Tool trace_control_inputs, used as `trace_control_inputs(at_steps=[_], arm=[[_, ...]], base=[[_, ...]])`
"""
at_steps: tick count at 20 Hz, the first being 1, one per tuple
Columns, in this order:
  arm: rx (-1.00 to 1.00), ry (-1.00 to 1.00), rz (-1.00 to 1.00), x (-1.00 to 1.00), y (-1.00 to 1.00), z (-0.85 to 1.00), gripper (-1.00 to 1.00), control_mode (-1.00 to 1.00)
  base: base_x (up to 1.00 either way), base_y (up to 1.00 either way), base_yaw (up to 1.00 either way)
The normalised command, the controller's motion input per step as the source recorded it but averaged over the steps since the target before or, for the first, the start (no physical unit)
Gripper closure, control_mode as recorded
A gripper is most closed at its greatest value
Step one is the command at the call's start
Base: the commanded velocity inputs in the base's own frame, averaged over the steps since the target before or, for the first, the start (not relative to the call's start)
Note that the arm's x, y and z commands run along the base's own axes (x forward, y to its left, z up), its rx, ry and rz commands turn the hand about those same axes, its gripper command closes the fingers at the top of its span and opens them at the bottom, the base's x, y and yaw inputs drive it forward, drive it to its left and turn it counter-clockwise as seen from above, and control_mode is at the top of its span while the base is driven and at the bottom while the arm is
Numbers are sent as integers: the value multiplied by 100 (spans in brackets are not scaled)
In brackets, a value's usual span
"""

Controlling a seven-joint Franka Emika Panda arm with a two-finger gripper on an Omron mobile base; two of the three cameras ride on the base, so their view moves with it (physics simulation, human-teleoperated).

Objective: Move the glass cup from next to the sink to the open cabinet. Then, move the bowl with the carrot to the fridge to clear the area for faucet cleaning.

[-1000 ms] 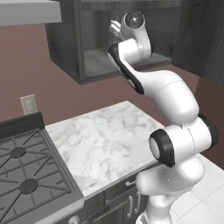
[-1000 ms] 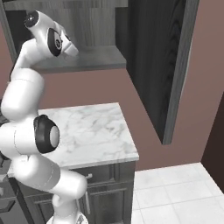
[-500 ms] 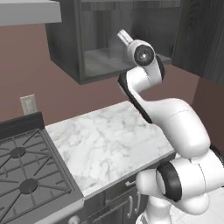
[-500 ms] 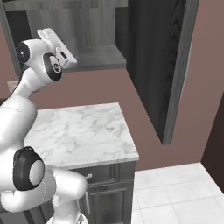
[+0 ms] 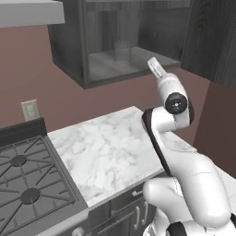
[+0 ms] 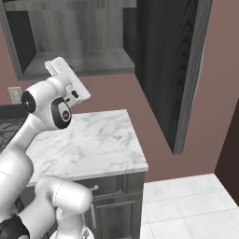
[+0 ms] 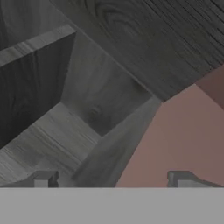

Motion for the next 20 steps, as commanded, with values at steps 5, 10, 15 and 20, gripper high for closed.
trace_control_inputs(at_steps=[5,10,15,20], arm=[[2,63,-12,-97,-12,26,-100,-100],[0,82,-2,-91,0,-28,-100,-100],[0,68,36,-91,19,-80,-100,-100],[0,0,0,0,0,0,-100,100]], base=[[0,0,0],[0,0,0],[0,0,0],[-53,17,78]])
